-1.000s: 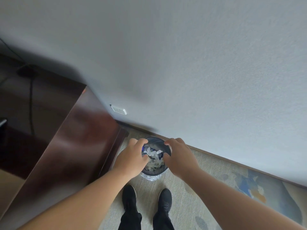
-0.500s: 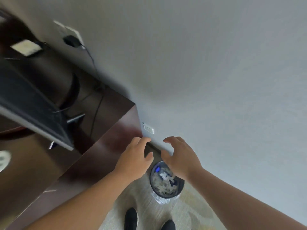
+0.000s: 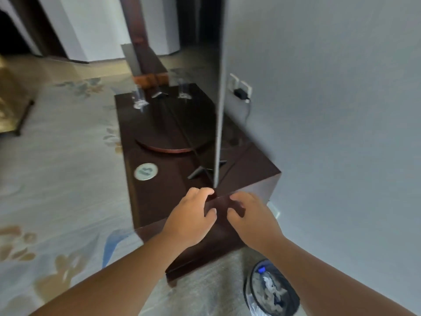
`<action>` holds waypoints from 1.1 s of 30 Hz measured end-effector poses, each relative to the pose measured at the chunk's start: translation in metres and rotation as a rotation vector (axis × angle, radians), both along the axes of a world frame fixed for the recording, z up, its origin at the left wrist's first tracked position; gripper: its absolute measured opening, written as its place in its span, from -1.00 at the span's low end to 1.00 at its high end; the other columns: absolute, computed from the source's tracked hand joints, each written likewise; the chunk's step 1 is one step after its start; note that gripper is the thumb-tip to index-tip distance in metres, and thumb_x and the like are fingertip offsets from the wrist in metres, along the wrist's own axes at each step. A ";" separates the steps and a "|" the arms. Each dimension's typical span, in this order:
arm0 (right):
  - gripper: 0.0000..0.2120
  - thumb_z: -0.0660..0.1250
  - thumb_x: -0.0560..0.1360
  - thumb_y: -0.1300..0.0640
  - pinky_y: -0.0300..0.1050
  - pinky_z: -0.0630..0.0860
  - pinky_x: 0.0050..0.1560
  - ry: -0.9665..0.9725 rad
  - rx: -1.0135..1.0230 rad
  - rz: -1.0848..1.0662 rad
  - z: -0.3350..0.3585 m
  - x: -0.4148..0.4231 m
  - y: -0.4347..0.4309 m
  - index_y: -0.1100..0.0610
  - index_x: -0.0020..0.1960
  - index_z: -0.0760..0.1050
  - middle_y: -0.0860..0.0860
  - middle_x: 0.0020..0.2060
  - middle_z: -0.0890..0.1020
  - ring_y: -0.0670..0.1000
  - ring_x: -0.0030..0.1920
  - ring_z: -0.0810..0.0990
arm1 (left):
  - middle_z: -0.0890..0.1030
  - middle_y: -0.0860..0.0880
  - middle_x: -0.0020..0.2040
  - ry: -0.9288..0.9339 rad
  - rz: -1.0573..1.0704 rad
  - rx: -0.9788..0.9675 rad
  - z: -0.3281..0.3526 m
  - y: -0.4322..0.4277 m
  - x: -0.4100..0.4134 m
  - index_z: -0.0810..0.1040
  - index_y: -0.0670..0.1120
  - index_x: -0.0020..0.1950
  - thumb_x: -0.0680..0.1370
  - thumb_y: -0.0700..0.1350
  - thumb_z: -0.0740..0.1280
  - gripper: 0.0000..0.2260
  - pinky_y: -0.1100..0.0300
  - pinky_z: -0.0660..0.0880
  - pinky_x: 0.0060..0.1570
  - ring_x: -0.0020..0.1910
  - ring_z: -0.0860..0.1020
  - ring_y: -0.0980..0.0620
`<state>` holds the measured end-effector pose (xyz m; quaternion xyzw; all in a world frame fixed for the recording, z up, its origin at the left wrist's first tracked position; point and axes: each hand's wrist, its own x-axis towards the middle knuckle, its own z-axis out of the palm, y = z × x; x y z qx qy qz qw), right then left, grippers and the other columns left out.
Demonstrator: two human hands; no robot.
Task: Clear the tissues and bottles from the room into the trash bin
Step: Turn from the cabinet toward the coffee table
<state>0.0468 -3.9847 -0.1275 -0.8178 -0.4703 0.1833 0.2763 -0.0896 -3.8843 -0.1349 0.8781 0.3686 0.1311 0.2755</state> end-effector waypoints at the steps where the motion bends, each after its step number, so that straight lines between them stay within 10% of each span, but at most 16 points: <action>1: -0.65 0.22 0.54 -0.05 -0.25 0.43 0.11 -0.006 0.002 0.023 0.004 -0.016 0.006 -0.08 0.32 0.41 -0.15 0.25 0.47 -0.21 0.08 0.44 | 0.37 0.09 0.30 -0.009 0.026 0.007 0.003 0.003 -0.019 0.30 0.11 0.40 0.58 0.03 0.22 -0.62 0.12 0.47 0.13 0.20 0.47 0.09; 18: -0.67 0.25 0.54 -0.02 -0.19 0.39 0.10 -0.028 0.066 0.640 0.047 -0.435 0.104 -0.06 0.30 0.41 -0.13 0.26 0.45 -0.10 0.14 0.50 | 0.36 0.03 0.33 0.001 0.723 0.021 0.032 0.002 -0.500 0.29 0.09 0.42 0.58 0.02 0.21 -0.60 0.07 0.47 0.12 0.18 0.48 0.00; 33: -0.67 0.26 0.53 0.01 -0.18 0.43 0.17 0.034 0.032 1.228 0.017 -0.705 0.186 -0.03 0.30 0.44 -0.13 0.23 0.48 -0.11 0.21 0.48 | 0.39 0.03 0.31 0.018 1.387 -0.085 0.000 -0.033 -0.742 0.32 0.13 0.37 0.56 0.04 0.24 -0.62 0.03 0.51 0.12 0.13 0.53 -0.01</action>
